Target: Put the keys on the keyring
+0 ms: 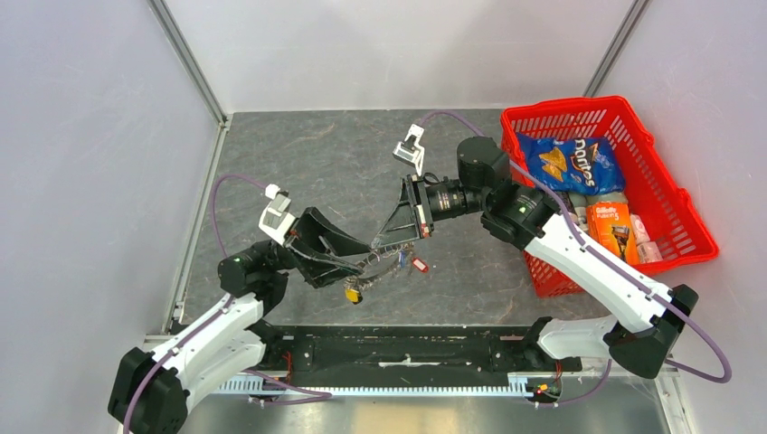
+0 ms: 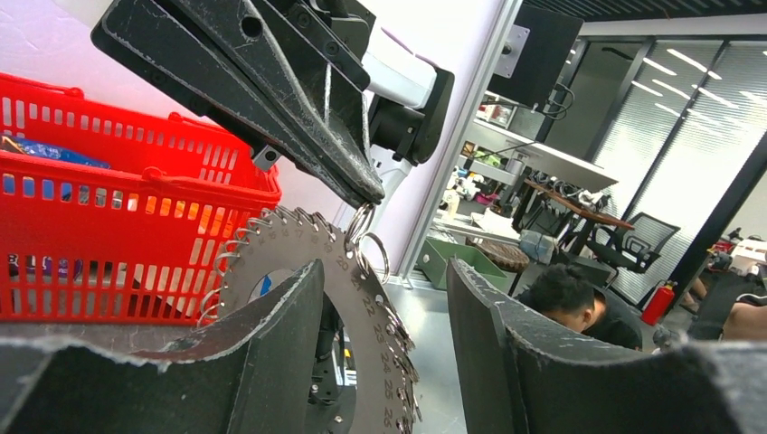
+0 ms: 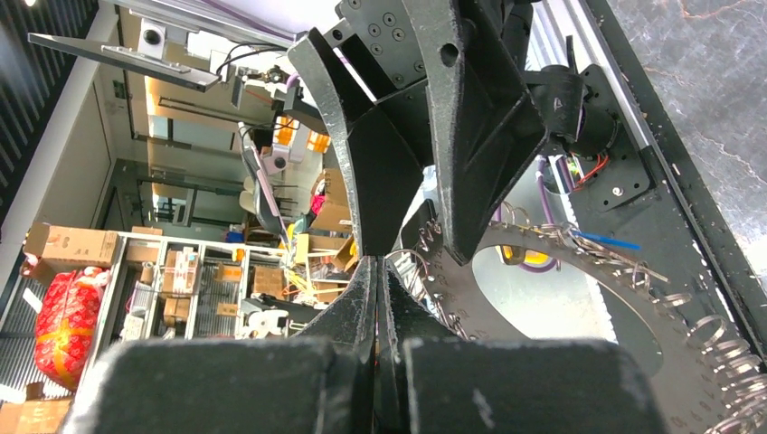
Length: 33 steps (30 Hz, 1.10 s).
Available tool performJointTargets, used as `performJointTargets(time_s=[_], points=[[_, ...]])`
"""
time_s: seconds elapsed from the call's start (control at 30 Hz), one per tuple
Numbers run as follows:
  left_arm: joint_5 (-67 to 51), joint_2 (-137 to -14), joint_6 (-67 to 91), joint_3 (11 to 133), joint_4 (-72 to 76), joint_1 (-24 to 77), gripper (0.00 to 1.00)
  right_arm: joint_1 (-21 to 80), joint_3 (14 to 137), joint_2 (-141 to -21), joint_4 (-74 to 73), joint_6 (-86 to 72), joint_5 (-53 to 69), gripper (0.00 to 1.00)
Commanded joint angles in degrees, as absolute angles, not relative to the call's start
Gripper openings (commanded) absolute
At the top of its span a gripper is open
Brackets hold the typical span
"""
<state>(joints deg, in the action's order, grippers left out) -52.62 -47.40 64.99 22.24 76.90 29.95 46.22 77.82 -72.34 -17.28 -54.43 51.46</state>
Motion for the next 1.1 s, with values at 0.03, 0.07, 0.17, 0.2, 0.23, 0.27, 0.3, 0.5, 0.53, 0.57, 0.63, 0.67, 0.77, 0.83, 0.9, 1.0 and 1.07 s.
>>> performJointTargets(time_s=[0.03, 0.07, 0.17, 0.2, 0.23, 0.27, 0.3, 0.5, 0.53, 0.57, 0.63, 0.67, 0.77, 0.83, 0.9, 1.0, 1.07], points=[[-53.18, -47.94, 64.88, 24.85, 79.81, 30.58, 0.59, 46.52, 78.25, -72.18, -12.23, -55.83, 54.14, 0.0], [-53.17, -48.04, 64.79, 24.98, 79.86, 30.67, 0.59, 46.56, 78.14, -72.17, -12.14, -55.82, 54.14, 0.0], [-53.11, -48.33, 64.44, 25.55, 79.88, 31.0, 0.58, 46.93, 77.62, -72.07, -12.0, -55.81, 54.14, 0.0], [-53.01, -48.49, 64.34, 25.72, 79.89, 31.1, 0.58, 47.1, 77.45, -72.07, -12.0, -55.81, 54.14, 0.0], [-53.0, -48.66, 64.25, 25.82, 79.9, 31.26, 0.58, 47.28, 77.2, -72.09, -11.88, -55.81, 54.06, 0.0], [-53.0, -48.76, 64.22, 25.96, 79.95, 31.42, 0.57, 47.41, 77.02, -71.96, -11.79, -55.87, 53.99, 0.0], [-53.0, -48.88, 64.14, 26.09, 80.03, 31.6, 0.57, 47.46, 76.78, -71.88, -11.71, -55.81, 53.89, 0.0], [-52.83, -49.97, 63.61, 26.62, 80.0, 32.51, 0.55, 47.9, 76.27, -71.57, -11.51, -55.81, 53.68, 0.0], [-52.83, -50.14, 63.48, 26.7, 80.04, 32.68, 0.54, 47.9, 76.22, -71.48, -11.51, -55.83, 53.59, 0.0], [-52.82, -50.26, 63.31, 26.72, 80.0, 32.9, 0.53, 47.9, 76.21, -71.38, -11.5, -55.81, 53.61, 0.0], [-52.91, -50.58, 63.12, 26.8, 80.04, 33.17, 0.48, 47.9, 76.23, -71.28, -11.43, -55.79, 53.52, 0.0], [-52.99, -50.83, 63.01, 26.82, 79.99, 33.35, 0.46, 47.9, 76.22, -71.29, -11.43, -55.76, 53.39, 0.0], [-53.04, -51.28, 62.74, 26.99, 80.02, 33.78, 0.43, 47.91, 76.25, -71.28, -11.39, -55.81, 53.5, 0.0], [-53.09, -51.52, 62.47, 27.01, 79.99, 33.92, 0.38, 47.91, 76.29, -71.29, -11.35, -55.83, 53.61, 0.0], [-53.04, -51.85, 62.31, 27.2, 79.98, 34.09, 0.3, 47.9, 76.2, -71.2, -11.34, -55.84, 53.61, 0.0], [-53.1, -52.39, 61.97, 27.48, 79.94, 34.43, 0.02, 47.9, 76.03, -71.13, -11.34, -55.85, 53.53, 0.0], [-52.95, -52.42, 61.47, 27.36, 80.0, 34.71, 0.02, 47.9, 76.03, -71.04, -11.25, -55.89, 53.53, 0.0]])
